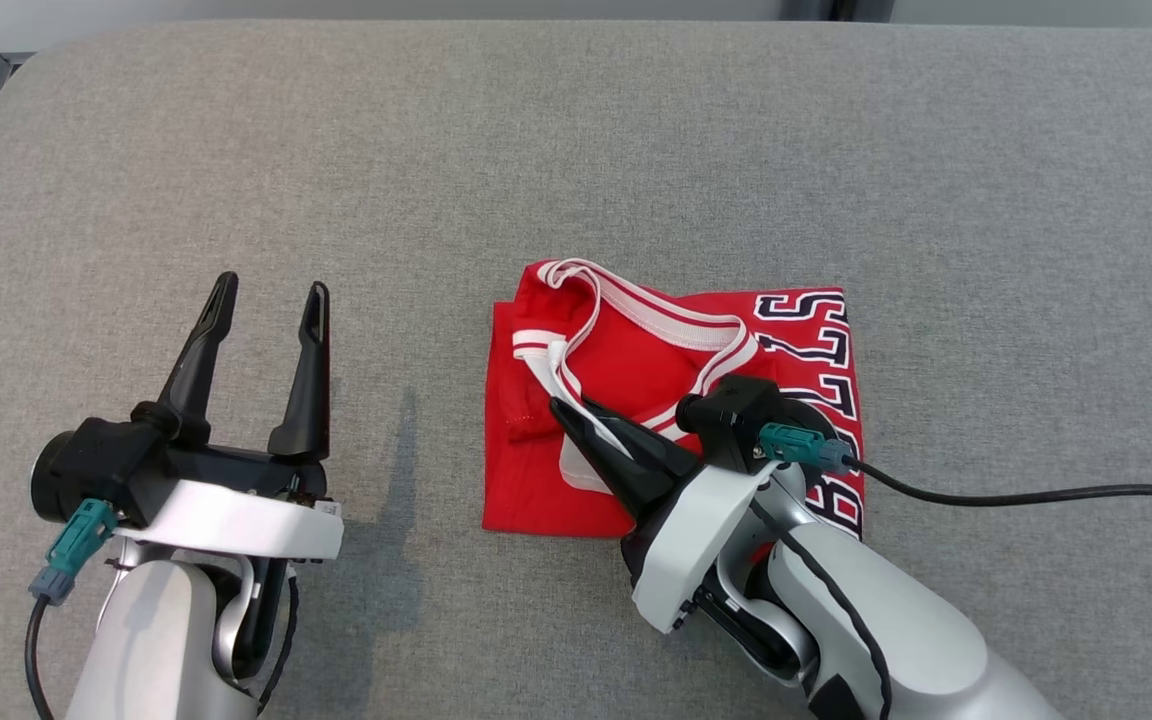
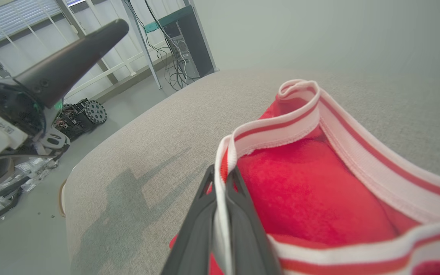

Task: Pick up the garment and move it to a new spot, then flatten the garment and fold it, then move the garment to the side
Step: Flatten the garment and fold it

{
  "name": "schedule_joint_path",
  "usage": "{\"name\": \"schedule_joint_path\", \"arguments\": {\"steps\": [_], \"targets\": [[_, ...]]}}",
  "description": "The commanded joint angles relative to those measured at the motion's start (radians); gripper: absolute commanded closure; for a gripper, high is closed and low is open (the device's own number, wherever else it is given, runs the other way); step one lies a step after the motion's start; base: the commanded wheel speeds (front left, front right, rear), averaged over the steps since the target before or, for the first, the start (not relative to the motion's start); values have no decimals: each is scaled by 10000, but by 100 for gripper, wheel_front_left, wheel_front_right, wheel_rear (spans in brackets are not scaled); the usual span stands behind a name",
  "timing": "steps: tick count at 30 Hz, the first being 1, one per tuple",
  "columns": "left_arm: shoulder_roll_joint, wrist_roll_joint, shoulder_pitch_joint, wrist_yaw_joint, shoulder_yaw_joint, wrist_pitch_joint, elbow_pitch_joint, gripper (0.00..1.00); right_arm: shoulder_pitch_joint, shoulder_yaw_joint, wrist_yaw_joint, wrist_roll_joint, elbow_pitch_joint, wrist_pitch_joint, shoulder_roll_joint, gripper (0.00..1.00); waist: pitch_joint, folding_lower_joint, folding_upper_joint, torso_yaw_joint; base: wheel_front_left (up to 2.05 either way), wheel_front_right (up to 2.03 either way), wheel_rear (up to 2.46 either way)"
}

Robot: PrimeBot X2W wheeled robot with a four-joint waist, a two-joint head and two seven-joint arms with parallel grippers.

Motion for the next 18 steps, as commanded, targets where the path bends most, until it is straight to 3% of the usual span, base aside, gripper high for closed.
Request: {"name": "schedule_joint_path", "arguments": {"steps": [1,2,11,18], "targets": [[30,-7,-181,-50,-5,0,41,0,-221,138,-4,130,143,-230,-39,18,12,0,0,7,0,0,0],[40,-10,-194,-53,5,0,53,0,-271,217,-4,213,145,-369,-31,0,12,0,0,-1,0,0,0],[121,25,-99,-61,230,0,89,0,-549,378,-4,243,-472,-1187,-47,0,-40,0,0,-310,0,0,0],[178,134,10,-63,435,0,74,0,-251,-1073,-4,-541,-1368,-1642,-47,0,-149,0,0,-627,0,0,0]]}}
